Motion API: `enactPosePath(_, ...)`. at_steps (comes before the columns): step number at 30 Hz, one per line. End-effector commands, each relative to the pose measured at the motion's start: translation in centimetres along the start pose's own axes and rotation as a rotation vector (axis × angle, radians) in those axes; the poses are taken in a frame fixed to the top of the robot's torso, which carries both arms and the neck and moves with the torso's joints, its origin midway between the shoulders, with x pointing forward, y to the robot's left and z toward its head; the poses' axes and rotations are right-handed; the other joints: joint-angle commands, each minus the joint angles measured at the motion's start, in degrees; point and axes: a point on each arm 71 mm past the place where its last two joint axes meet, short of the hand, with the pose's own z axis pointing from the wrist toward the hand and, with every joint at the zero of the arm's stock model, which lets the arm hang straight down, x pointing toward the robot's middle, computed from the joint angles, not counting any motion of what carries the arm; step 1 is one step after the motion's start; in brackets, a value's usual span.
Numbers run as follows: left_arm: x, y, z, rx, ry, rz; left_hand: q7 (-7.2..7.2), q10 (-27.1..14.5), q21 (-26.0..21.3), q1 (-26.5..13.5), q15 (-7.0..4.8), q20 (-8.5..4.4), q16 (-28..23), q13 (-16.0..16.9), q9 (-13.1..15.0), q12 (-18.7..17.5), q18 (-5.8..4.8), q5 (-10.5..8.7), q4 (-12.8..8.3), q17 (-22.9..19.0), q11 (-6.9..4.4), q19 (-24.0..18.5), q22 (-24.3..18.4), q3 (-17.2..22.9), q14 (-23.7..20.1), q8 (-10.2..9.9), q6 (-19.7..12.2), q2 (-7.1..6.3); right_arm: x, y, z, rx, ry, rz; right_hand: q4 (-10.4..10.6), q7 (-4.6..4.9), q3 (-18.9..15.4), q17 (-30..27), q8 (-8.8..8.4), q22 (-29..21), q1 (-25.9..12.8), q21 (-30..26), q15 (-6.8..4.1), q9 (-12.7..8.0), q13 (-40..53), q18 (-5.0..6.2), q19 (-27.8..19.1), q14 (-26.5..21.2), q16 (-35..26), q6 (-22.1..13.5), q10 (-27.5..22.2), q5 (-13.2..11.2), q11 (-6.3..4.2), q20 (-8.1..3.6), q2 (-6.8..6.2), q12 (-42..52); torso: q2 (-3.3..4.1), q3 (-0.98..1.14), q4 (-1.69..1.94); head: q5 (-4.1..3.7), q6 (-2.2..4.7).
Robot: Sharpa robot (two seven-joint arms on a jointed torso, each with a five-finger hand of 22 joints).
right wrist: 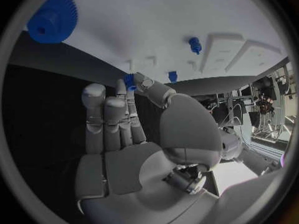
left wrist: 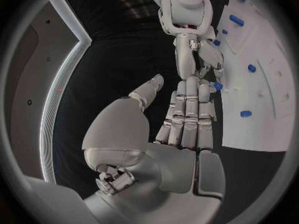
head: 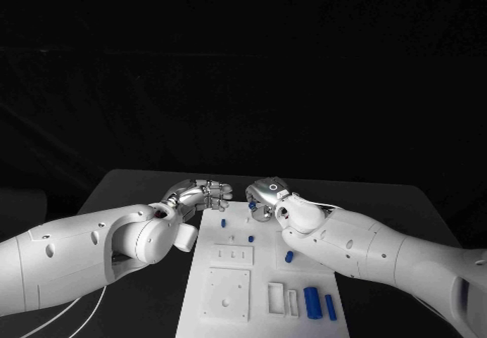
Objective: Assemble the parts on the task board
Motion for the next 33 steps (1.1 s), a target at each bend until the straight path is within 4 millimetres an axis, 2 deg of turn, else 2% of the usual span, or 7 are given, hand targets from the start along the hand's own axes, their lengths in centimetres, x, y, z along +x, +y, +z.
enactPosePath(1,0.2,-0.5,0.0,0.019,0.014,0.007,0.14,0.2,0.3,-0.6,0.16,-0.06,-0.3,-0.1,0.0,-0.3,0.89,0.18,-0.4,0.1,0.07,-0.2,1.1,0.1,0.2,-0.2,0.5,0.08,0.1,0.3,0.1,-0.021,0.008,-0.016,0.0,0.00,0.3,-0.1,0.21,1.3,0.6,0.3,-1.21,0.2,0.1,5.79,1.4,-1.6,0.2,0.4,0.7,0.2,0.23,-1.41,-0.07,-0.2,0.06,0.06,-0.09,0.18,-0.19)
enactPosePath(4,0.3,-0.6,0.0,0.021,0.016,0.008,0.14,0.2,0.3,-0.6,0.16,-0.06,-0.3,-0.1,0.0,-0.3,0.90,0.19,-0.4,0.1,0.07,-0.2,1.1,0.2,0.2,-0.2,0.5,0.07,0.2,0.4,0.1,-0.021,0.015,-0.016,0.0,0.00,0.3,-0.1,0.20,1.3,0.6,0.3,-1.21,0.2,0.1,5.79,1.4,-1.6,0.2,0.4,0.7,0.2,0.23,-1.41,-0.09,-0.2,0.04,0.09,-0.20,0.29,-0.27)
enactPosePath(19,0.8,-1.0,0.0,0.029,0.031,0.011,0.14,0.2,0.4,-0.6,0.15,-0.06,-0.3,-0.1,0.0,-0.3,0.90,0.19,-0.5,0.1,0.07,-0.2,1.1,0.2,0.3,-0.2,0.5,0.07,0.6,0.4,0.3,-0.011,0.028,-0.022,0.0,0.01,0.3,-0.1,0.17,1.3,0.6,0.4,-1.20,0.2,0.1,5.79,1.3,-1.6,0.3,0.4,0.7,0.2,0.24,-1.41,-0.15,-0.3,0.05,0.07,-0.12,0.62,-0.67)
enactPosePath(24,1.1,-1.1,0.1,0.030,0.036,0.012,0.14,0.2,0.4,-0.7,0.15,-0.06,-0.3,-0.1,0.0,-0.3,0.90,0.19,-0.5,0.1,0.07,-0.2,1.1,0.3,0.3,-0.2,0.5,0.07,0.6,0.2,0.3,-0.007,0.031,-0.025,0.1,0.01,0.4,-0.1,0.16,1.3,0.6,0.4,-1.19,0.3,0.2,5.79,1.3,-1.6,0.3,0.4,0.7,0.2,0.25,-1.41,-0.16,-0.3,0.01,0.09,-0.21,0.73,-0.75)
enactPosePath(30,1.2,-1.3,0.1,0.033,0.039,0.012,0.14,0.3,0.4,-0.7,0.15,-0.06,-0.3,-0.1,0.0,-0.3,0.91,0.20,-0.5,0.2,0.07,-0.2,1.1,0.3,0.3,-0.2,0.5,0.07,0.8,0.4,0.4,-0.009,0.038,-0.026,0.1,0.02,0.4,-0.2,0.14,1.3,0.6,0.4,-1.19,0.3,0.2,5.79,1.3,-1.6,0.3,0.3,0.7,0.2,0.25,-1.40,-0.20,-0.3,0.12,-0.04,-0.01,0.67,-0.75)
enactPosePath(33,1.2,-1.3,0.1,0.033,0.040,0.013,0.14,0.3,0.4,-0.7,0.15,-0.06,-0.3,-0.1,0.0,-0.3,0.91,0.19,-0.5,0.2,0.07,-0.2,1.1,0.3,0.3,-0.2,0.5,0.07,0.9,0.5,0.4,-0.010,0.042,-0.025,0.1,0.02,0.4,-0.2,0.12,1.3,0.6,0.5,-1.18,0.3,0.2,5.79,1.2,-1.6,0.3,0.3,0.7,0.2,0.26,-1.40,-0.23,-0.3,0.12,0.00,-0.06,0.87,-0.92)
